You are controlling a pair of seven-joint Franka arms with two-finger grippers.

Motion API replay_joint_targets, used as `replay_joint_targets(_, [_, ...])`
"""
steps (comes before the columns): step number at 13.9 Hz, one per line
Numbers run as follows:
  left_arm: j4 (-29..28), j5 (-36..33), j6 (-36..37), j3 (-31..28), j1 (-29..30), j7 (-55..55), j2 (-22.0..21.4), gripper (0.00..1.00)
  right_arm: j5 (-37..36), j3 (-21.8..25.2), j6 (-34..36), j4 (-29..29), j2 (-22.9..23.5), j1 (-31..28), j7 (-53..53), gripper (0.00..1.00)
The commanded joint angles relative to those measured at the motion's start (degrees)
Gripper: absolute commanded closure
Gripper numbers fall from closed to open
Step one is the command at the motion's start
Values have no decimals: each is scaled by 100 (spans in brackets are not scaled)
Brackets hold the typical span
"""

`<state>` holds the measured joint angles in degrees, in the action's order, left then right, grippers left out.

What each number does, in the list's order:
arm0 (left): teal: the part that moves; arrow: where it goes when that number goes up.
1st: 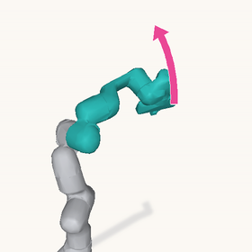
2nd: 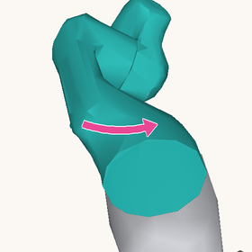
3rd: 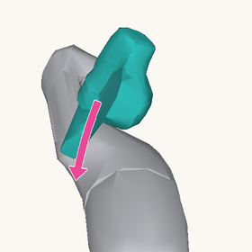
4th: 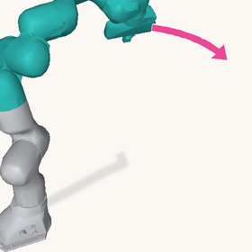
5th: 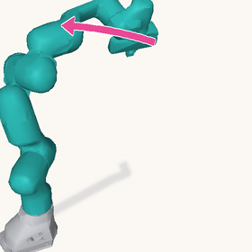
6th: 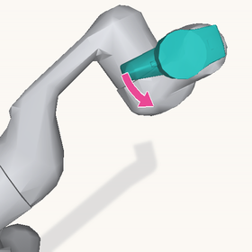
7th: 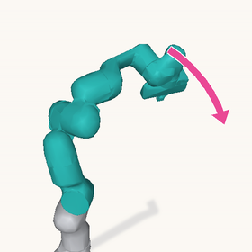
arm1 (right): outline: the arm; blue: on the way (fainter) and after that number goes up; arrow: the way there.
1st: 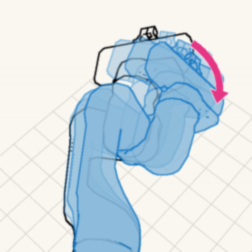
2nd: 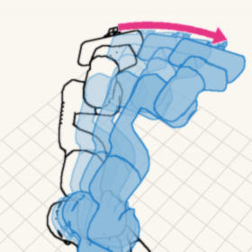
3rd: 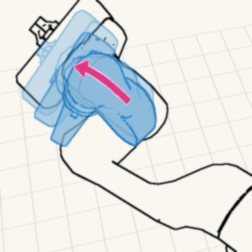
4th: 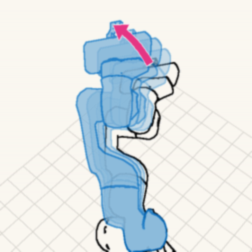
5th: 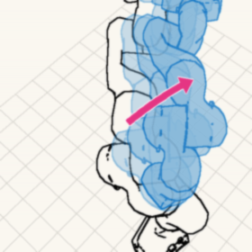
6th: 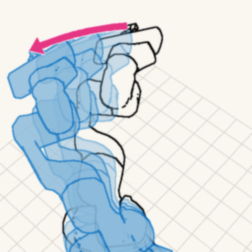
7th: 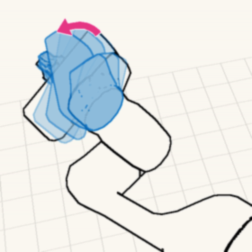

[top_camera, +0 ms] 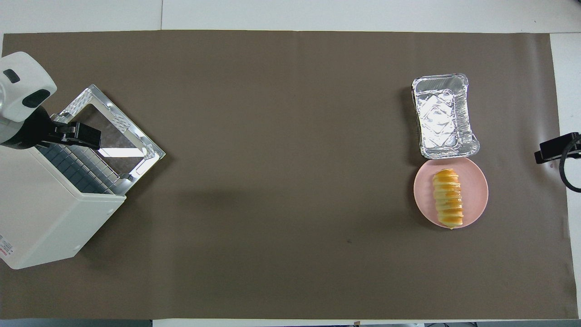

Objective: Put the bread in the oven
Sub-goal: 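Move the right gripper toward the yellow bread stack on the pink plate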

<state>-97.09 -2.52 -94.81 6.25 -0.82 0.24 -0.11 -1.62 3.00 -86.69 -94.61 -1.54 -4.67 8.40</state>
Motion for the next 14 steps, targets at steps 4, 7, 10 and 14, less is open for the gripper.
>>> replay_joint_targets(4, [-108,102,-3,34,91,-68,-139,0,-22,-10,39,-285,-197,89,-242,0])
replay_joint_targets(7, [-99,102,-3,34,91,-68,-139,0,-14,-10,-31,-750,-425,221,-286,0])
replay_joint_targets(10, [-108,102,-3,34,91,-68,-139,0,-14,-246,-776,-1637,-837,230,-715,0])
replay_joint_targets(14, [-99,102,-3,34,91,-68,-139,0,74,-344,-1972,-3114,-1252,230,-928,0])
